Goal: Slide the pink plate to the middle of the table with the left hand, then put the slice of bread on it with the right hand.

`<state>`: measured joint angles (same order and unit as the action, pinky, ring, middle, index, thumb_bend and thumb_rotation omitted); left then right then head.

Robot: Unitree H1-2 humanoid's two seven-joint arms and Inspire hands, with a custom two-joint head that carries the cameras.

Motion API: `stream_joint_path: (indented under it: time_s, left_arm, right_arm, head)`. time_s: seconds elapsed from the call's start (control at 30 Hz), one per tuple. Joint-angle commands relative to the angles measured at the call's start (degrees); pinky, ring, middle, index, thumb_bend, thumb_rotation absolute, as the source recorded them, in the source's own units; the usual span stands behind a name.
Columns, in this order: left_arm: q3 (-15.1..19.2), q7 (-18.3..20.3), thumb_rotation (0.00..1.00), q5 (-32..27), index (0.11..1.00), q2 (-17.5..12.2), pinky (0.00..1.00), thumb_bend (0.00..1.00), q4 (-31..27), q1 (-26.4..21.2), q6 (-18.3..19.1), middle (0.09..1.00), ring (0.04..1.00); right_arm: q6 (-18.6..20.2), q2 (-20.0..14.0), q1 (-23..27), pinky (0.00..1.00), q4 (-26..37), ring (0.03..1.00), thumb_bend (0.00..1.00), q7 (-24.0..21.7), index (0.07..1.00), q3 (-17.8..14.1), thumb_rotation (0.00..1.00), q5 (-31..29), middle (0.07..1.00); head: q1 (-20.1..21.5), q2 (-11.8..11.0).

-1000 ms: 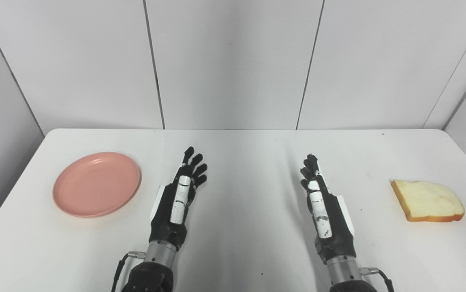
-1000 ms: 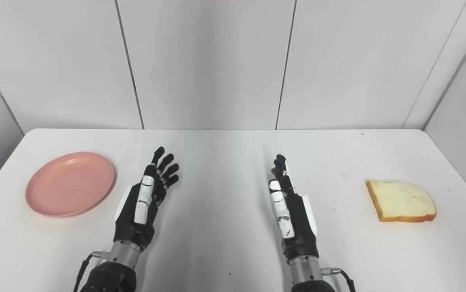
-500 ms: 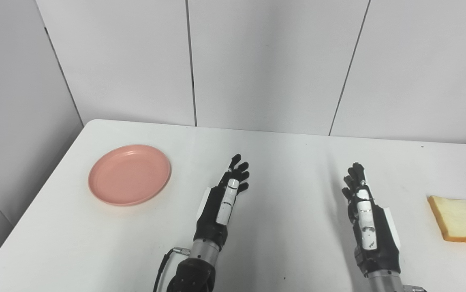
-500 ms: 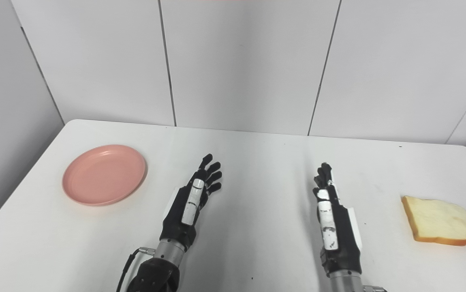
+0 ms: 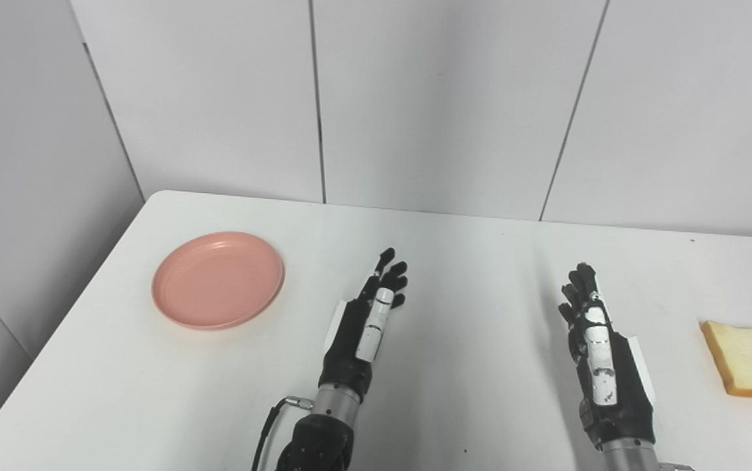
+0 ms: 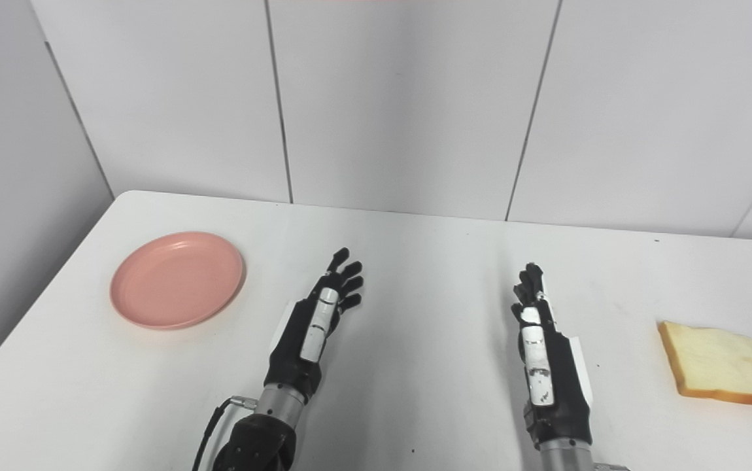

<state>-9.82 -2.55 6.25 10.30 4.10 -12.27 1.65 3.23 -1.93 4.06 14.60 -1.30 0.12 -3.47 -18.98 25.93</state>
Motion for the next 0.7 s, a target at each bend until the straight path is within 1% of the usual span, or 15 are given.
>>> stream_joint_path:
  time_s: [0.0,0.1,0.17,0.3,0.4,0.57,0.63,0.67]
  left_arm:
    - [-0.26,-0.46,1.00,0.30,0.909,1.45,0.87,0.68,-2.13,-1.95,-1.42,0.900,0.887]
    - [0.13,-1.20,1.00,0.82,0.908,1.54,0.85,0.67,-2.91,-2.22,-1.07,0.900,0.885]
    - [0.27,-1.69,1.00,1.41,0.908,1.51,0.85,0.67,-3.35,-2.42,-0.85,0.901,0.891]
    - [0.98,-0.46,1.00,0.69,0.918,0.14,0.88,0.68,-4.90,-3.64,0.63,0.910,0.897]
    - [2.14,0.81,0.99,-1.37,0.925,-0.66,0.88,0.68,-6.67,-5.07,0.89,0.912,0.893]
    - [3.78,0.97,0.95,-2.58,0.909,-1.37,0.90,0.73,-10.31,-6.96,3.36,0.899,0.888]
    - [4.16,1.51,0.96,-3.12,0.922,-1.86,0.92,0.74,-11.46,-7.54,4.08,0.919,0.901]
    - [4.29,2.21,0.97,-3.56,0.936,-2.53,0.93,0.72,-12.10,-8.07,4.38,0.933,0.913]
  right_arm:
    - [-1.05,0.43,1.35,1.00,2.32,1.000,0.43,0.03,1.000,-0.02,1.00,0.05,1.000]
    - [-0.65,0.74,1.28,1.00,2.74,1.000,0.43,0.23,1.000,0.22,1.00,0.40,1.000]
    - [-0.45,0.82,1.29,1.00,2.86,1.000,0.42,0.18,1.000,0.22,1.00,0.33,1.000]
    - [-0.10,0.86,1.34,1.00,2.93,1.000,0.42,0.20,1.000,0.20,1.00,0.39,1.000]
    - [0.48,1.09,1.40,1.00,3.29,1.000,0.41,0.40,1.000,0.36,1.00,0.62,1.000]
    - [-0.59,1.07,1.80,1.00,2.46,1.000,0.41,-0.09,1.000,0.35,1.00,-0.41,1.000]
    - [-0.47,1.13,1.84,1.00,2.45,1.000,0.42,0.00,1.000,0.37,1.00,-0.46,1.000]
    - [-0.33,1.17,1.80,1.00,2.53,1.000,0.43,0.12,1.000,0.38,1.00,-0.36,1.000]
  head:
    - [-0.10,0.09]
    - [-0.33,0.20]
    - [-0.64,0.16]
    - [-1.48,0.01]
    - [-1.99,-0.12]
    - [-2.48,-0.30]
    - [-2.62,-0.34]
    - [-2.64,-0.35]
